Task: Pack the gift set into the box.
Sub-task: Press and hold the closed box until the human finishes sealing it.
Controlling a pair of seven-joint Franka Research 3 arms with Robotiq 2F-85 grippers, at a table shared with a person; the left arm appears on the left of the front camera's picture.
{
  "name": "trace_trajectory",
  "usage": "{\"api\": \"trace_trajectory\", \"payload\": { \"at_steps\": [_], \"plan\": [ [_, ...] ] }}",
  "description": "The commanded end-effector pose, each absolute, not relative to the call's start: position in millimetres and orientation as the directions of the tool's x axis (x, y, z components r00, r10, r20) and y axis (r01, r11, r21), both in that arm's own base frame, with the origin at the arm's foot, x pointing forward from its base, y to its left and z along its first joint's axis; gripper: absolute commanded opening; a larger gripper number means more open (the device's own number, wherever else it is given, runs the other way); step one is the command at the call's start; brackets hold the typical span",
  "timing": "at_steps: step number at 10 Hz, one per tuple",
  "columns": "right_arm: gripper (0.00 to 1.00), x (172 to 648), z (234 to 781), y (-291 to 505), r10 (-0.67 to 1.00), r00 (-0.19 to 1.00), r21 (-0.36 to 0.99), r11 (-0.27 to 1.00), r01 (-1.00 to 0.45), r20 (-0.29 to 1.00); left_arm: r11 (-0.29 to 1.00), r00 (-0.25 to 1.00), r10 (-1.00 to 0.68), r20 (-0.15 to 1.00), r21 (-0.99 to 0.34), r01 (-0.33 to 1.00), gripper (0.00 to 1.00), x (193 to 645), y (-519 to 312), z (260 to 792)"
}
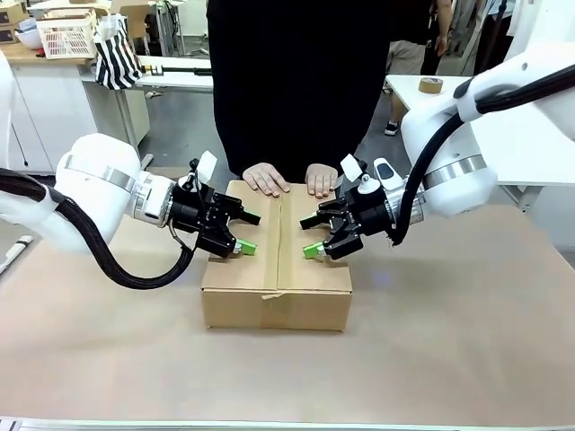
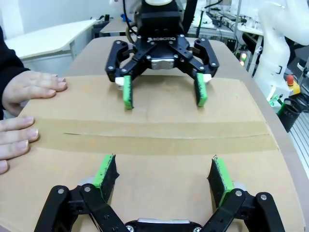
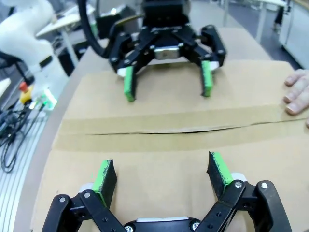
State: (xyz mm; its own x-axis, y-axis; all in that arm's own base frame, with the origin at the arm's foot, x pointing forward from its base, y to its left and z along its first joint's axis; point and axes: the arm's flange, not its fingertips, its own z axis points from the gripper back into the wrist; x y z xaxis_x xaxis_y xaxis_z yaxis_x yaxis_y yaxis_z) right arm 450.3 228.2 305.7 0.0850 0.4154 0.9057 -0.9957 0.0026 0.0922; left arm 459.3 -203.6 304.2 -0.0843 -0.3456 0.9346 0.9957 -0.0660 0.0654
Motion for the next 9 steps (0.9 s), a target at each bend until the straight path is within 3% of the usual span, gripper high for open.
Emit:
{"api": "trace_trajectory", "payload": {
  "at_steps": [1,3,9],
  "plan": [
    [1.00,450.3,289.8,224.1,0.436,0.121,0.081,0.108,-0.991,0.892,-0.109,-0.116,-0.369,0.922,0.081,0.991,1.00,457.9,-203.5,292.3],
    [1.00,452.6,306.1,226.6,0.409,0.098,0.093,0.033,-0.995,0.907,-0.070,-0.086,-0.380,0.921,0.064,0.996,1.00,460.7,-203.1,290.1],
    [1.00,452.6,306.1,226.6,0.409,0.098,0.093,0.033,-0.995,0.907,-0.077,-0.091,-0.349,0.933,0.069,0.995,1.00,459.0,-205.0,304.6]
  ]
}}
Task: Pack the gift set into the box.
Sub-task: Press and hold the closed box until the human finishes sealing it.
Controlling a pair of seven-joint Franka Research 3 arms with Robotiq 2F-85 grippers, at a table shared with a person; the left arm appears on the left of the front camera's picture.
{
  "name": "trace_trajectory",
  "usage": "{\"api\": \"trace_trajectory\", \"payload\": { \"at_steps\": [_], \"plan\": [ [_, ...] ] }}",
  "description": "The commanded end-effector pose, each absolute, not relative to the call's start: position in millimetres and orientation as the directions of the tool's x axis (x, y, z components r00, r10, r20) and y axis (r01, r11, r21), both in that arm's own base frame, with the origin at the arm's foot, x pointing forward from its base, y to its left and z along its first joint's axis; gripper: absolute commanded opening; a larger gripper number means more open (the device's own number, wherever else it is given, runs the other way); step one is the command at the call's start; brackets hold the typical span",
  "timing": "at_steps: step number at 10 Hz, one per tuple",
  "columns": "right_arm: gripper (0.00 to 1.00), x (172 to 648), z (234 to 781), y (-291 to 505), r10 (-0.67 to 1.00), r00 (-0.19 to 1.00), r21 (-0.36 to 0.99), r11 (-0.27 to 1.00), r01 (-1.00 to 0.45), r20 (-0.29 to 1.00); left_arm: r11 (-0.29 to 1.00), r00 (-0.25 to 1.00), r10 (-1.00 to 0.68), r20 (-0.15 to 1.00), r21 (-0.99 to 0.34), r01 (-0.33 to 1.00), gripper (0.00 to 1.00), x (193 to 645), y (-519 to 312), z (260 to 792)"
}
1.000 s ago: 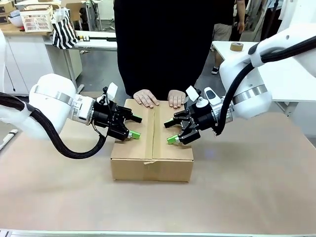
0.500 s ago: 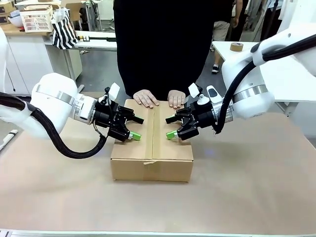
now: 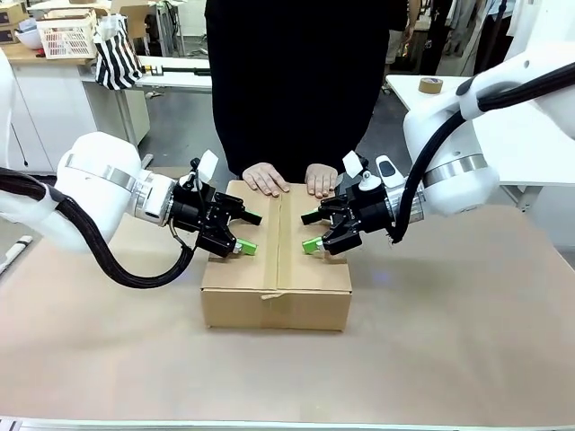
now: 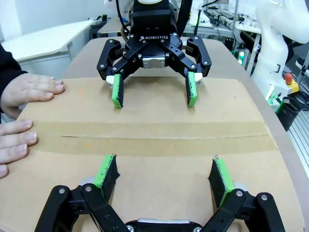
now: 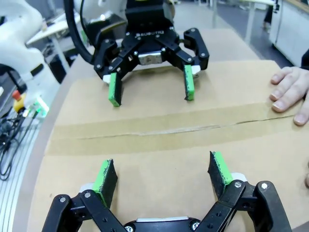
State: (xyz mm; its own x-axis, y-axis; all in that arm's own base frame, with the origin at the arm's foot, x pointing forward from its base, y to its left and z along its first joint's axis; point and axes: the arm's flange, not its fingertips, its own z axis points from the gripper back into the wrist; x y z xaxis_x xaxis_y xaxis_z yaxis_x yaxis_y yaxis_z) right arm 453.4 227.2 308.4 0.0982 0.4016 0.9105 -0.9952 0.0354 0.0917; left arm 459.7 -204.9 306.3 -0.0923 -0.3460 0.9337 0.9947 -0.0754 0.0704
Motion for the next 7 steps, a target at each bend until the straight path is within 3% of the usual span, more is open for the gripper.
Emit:
{"api": "trace_trajectory", "payload": {
  "at_steps": [1,7],
  "plan": [
    [1.00,452.6,306.1,226.6,0.409,0.098,0.093,0.033,-0.995,0.907,-0.077,-0.091,-0.349,0.933,0.069,0.995,1.00,459.0,-205.0,304.6],
    [1.00,452.6,306.1,226.6,0.409,0.098,0.093,0.033,-0.995,0.907,-0.077,-0.091,-0.349,0.933,0.069,0.995,1.00,459.0,-205.0,304.6]
  ]
}}
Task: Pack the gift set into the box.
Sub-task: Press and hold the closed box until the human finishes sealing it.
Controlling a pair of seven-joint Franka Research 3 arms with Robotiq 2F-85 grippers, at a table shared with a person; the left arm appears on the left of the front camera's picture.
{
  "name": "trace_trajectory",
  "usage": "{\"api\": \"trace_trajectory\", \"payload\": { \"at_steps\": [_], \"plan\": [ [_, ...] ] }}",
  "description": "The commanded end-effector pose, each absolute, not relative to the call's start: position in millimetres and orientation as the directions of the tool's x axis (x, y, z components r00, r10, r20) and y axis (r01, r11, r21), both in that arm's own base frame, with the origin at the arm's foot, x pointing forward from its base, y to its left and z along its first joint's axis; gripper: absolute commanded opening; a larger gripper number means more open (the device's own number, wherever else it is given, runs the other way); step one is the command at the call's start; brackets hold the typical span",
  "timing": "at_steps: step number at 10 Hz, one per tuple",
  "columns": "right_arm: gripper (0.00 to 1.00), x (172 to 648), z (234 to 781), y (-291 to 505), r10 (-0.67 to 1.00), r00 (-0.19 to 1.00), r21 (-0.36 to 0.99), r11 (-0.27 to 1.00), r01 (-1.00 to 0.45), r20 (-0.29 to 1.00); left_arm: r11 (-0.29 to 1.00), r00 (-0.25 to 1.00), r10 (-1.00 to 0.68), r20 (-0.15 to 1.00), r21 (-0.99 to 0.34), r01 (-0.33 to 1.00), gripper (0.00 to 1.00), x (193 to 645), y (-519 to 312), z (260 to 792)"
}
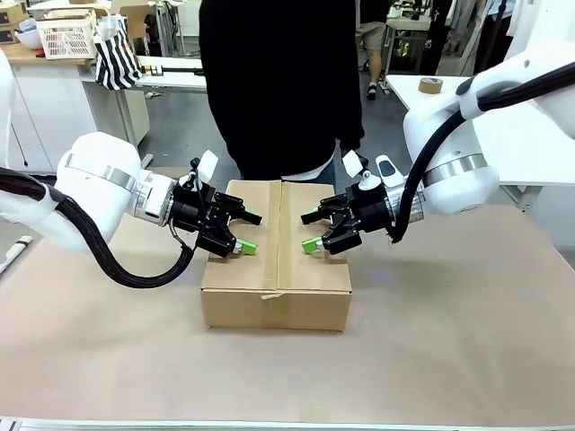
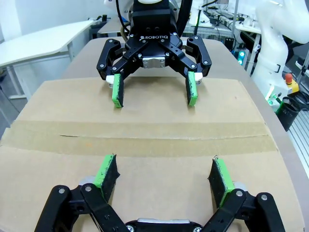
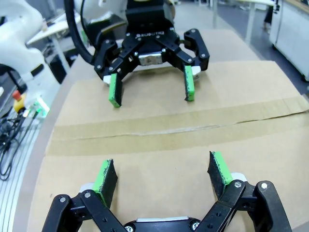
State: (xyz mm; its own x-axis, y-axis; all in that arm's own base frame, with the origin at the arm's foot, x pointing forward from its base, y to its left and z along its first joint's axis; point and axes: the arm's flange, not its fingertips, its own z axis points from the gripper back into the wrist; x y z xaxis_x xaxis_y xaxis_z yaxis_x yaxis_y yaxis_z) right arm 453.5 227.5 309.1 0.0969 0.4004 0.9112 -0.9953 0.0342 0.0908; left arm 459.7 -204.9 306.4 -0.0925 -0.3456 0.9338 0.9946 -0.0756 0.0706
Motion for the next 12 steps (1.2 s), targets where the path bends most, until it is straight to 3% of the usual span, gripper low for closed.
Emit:
{"api": "trace_trajectory", "payload": {
  "at_steps": [1,12],
  "plan": [
    [1.00,452.6,306.1,226.6,0.409,0.098,0.093,0.033,-0.995,0.907,-0.077,-0.091,-0.349,0.933,0.069,0.995,1.00,459.0,-205.0,304.6],
    [1.00,452.6,306.1,226.6,0.409,0.098,0.093,0.033,-0.995,0.907,-0.077,-0.091,-0.349,0.933,0.069,0.995,1.00,459.0,-205.0,304.6]
  ]
}}
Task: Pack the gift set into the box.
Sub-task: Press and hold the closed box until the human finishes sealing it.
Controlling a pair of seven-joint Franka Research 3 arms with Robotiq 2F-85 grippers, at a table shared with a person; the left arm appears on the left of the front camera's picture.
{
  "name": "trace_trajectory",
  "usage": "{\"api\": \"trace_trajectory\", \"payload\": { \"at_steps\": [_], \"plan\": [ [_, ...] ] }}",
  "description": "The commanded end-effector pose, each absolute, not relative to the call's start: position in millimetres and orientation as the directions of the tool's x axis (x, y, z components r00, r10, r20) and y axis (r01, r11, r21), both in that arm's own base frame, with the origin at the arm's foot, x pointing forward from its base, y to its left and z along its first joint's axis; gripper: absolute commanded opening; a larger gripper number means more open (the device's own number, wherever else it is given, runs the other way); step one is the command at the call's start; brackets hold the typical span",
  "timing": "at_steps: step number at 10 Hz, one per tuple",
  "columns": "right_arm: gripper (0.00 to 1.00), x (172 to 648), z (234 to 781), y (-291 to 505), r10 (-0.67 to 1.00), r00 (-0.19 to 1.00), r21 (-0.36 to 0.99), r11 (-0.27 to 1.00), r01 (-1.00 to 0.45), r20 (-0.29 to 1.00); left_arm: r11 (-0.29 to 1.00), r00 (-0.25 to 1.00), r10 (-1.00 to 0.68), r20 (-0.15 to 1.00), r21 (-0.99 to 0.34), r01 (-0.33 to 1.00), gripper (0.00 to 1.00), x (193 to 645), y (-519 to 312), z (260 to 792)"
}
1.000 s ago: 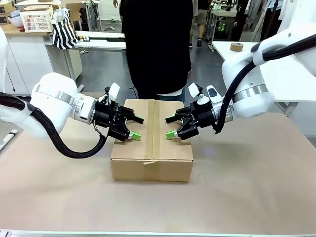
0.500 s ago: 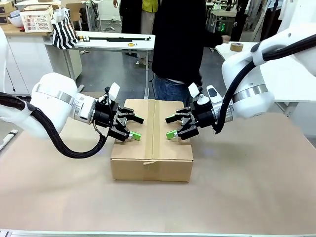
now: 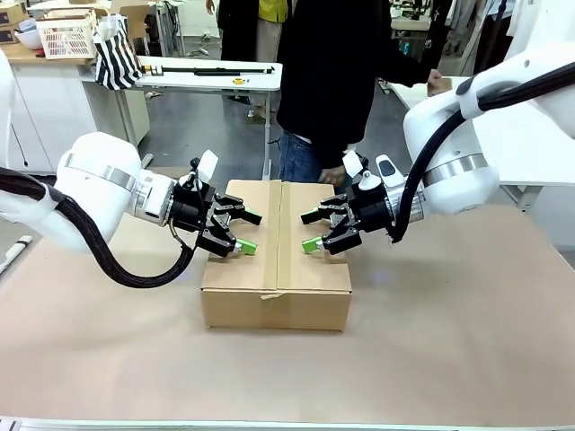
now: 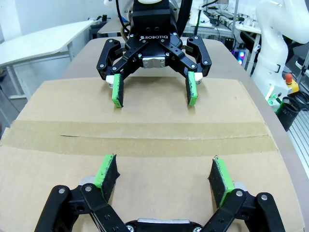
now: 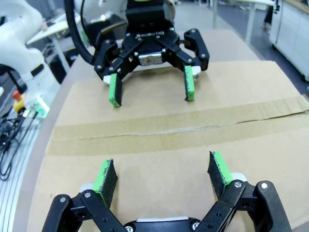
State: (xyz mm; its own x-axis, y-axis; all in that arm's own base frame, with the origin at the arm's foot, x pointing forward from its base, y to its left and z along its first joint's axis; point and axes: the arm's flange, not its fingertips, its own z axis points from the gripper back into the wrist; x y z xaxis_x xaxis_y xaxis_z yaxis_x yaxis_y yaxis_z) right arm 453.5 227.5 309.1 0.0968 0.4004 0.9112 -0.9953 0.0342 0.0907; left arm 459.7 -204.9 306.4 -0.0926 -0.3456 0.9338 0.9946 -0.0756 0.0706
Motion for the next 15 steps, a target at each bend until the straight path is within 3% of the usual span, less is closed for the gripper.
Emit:
{"api": "trace_trajectory", "payload": {
  "at_steps": [1,15],
  "plan": [
    [1.00,452.6,306.1,226.6,0.409,0.098,0.093,0.033,-0.995,0.907,-0.077,-0.091,-0.349,0.933,0.069,0.995,1.00,459.0,-205.0,304.6],
    [1.00,452.6,306.1,226.6,0.409,0.098,0.093,0.033,-0.995,0.907,-0.077,-0.091,-0.349,0.933,0.069,0.995,1.00,459.0,-205.0,304.6]
  ]
}}
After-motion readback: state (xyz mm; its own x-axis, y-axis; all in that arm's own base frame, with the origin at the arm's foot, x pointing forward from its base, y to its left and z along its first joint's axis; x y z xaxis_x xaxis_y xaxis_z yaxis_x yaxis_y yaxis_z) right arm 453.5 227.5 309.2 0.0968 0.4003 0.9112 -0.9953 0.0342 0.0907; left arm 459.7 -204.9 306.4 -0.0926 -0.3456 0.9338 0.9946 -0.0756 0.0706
